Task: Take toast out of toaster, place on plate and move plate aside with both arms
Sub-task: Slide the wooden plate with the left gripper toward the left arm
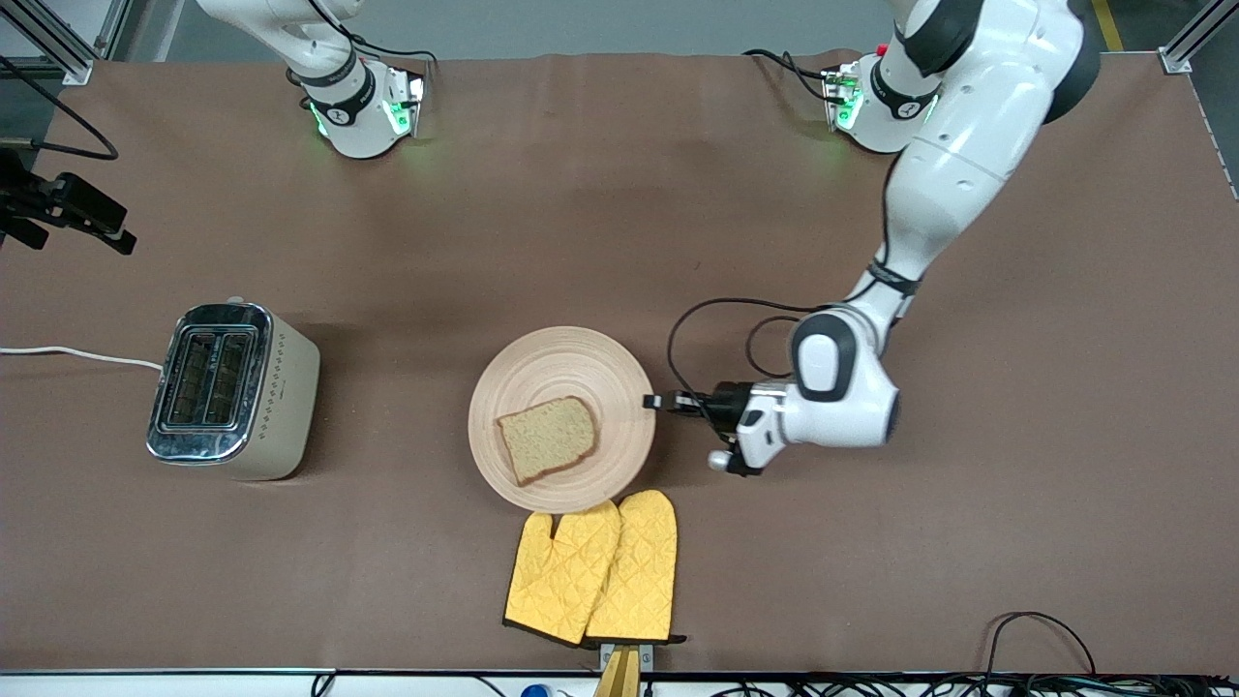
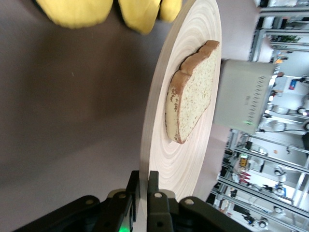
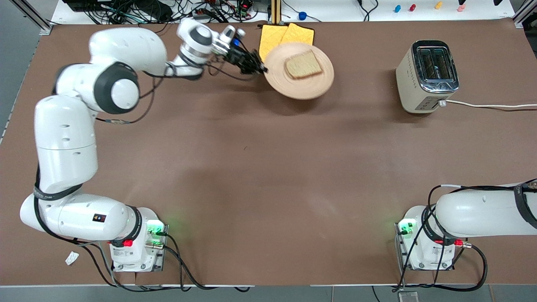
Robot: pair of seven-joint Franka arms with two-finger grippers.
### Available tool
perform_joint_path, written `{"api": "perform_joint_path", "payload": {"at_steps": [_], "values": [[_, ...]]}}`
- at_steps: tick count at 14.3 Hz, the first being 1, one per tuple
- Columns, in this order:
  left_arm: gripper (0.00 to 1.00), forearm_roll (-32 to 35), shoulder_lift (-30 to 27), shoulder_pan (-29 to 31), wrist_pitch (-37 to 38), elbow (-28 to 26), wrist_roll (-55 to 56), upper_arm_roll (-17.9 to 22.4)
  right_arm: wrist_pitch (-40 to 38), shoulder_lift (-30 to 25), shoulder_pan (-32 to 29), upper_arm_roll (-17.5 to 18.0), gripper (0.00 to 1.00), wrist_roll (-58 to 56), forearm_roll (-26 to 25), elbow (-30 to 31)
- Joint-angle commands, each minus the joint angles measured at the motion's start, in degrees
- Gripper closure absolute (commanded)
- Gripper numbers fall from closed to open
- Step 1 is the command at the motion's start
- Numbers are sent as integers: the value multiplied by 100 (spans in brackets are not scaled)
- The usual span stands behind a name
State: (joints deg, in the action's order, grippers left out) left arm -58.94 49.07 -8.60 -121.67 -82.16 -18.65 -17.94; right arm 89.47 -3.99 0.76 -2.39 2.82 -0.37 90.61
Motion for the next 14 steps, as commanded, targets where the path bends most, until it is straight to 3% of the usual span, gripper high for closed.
{"api": "perform_joint_path", "payload": {"at_steps": [1,3,8,11,14], "values": [[100,345,-424,629,713,-72,28,1,-88,30,-15,11,0,-1,29,-105],[100,1266,-433,1190,1100,103,11,-60,-79,30,-15,11,0,-10,37,-105],[100,1998,-433,2448,2128,350,-226,-52,-106,21,46,28,0,-10,2,-96],[100,2614,-363,3282,2323,333,-1050,-43,-35,21,64,28,0,-10,-24,-105],[100,2852,-240,3681,2709,341,-1395,1,-35,21,196,19,0,-10,-77,-105]]}}
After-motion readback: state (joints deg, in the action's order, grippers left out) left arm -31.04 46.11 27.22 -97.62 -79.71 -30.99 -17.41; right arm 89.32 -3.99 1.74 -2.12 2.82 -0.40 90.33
